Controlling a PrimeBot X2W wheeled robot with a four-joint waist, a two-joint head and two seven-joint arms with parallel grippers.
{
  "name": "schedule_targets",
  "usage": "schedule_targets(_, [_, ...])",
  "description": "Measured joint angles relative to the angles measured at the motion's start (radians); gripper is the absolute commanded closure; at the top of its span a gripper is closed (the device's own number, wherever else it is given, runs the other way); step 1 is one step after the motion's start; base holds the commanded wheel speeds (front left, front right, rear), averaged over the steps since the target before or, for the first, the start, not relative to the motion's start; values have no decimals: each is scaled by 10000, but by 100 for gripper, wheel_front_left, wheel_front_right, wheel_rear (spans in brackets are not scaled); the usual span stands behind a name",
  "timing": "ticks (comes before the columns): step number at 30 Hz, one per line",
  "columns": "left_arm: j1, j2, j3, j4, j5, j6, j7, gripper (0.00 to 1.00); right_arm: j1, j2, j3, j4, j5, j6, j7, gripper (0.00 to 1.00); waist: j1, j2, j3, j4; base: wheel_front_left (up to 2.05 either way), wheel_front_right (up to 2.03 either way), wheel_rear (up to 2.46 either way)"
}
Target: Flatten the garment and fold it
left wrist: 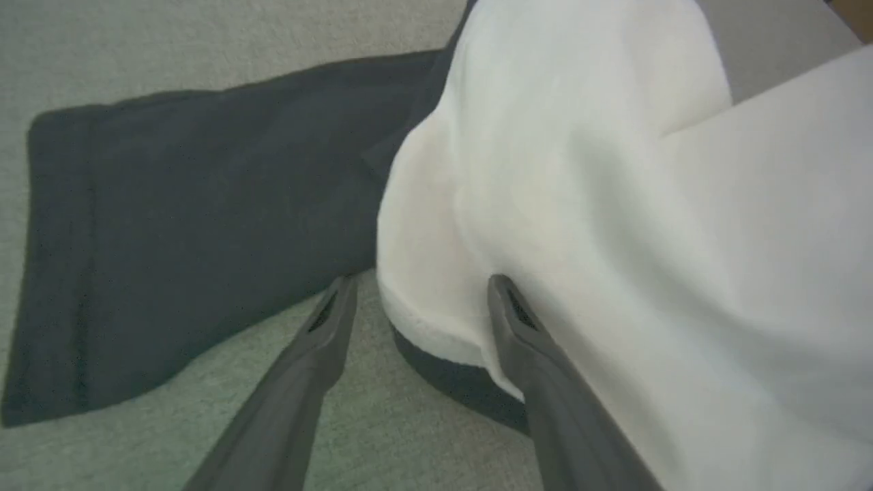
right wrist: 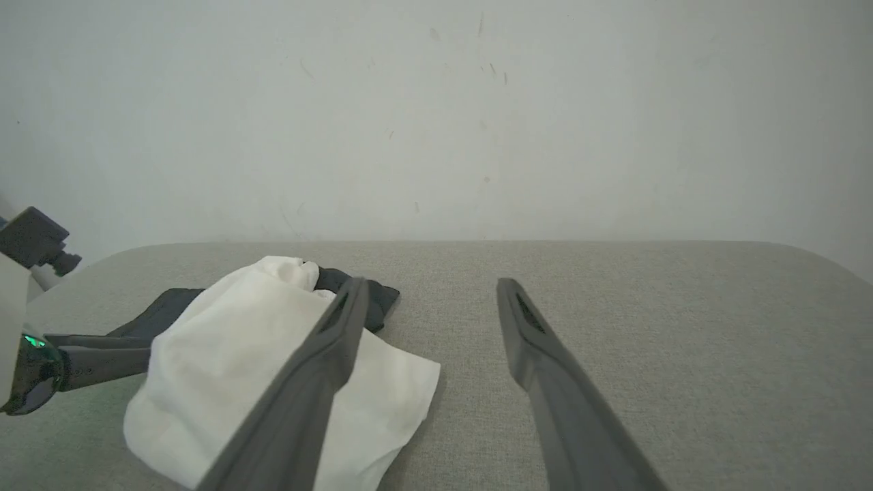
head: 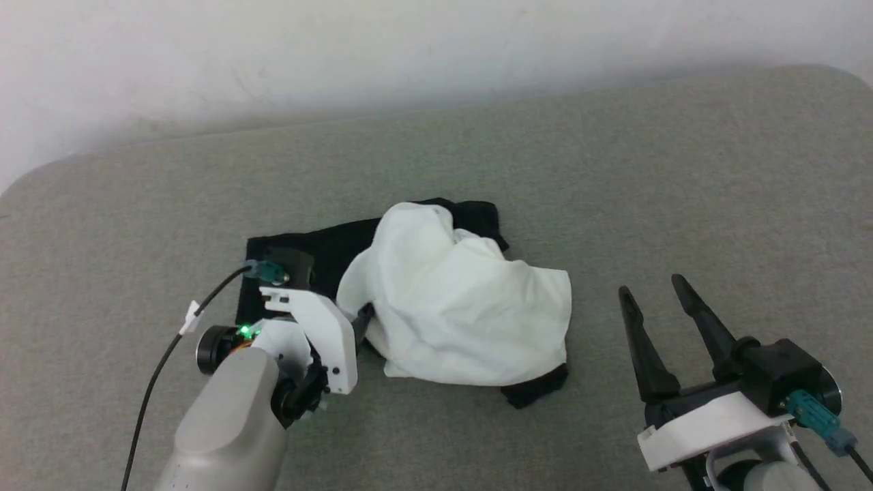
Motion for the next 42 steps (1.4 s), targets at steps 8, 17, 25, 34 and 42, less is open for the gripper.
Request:
schedule_targets(8, [-426,140,-405,533,265,-81,-464,100,-5,-2,-155,228,107,0,-107,0,0,0,0,-217,0,0,0])
schedule_targets(17, [586,359,-686,-2541,752,382,-1879,100,234,-4,-502,424,142,0,-176,0,-1,0,-454,237,0,0,0])
schedule_targets(25, [5608,1181,-744,-6487,205,1848,169,100,603,-2,-569,518,203,0,-184,0,-3,0,-1014,716,0,0,0])
schedule_targets(34, [8633,1273,-652,-7440,-748,3014,1463,68,787,-2,-510,546,211,0,-167,0,-3,0,-1369,1218,0,0,0])
schedule_targets(42, [7077,1179,-140,-7728,-4,2821,-782,0,787,-2,-460,437,207,0,-67,0,-2,0,-1394,1197,0,0,0])
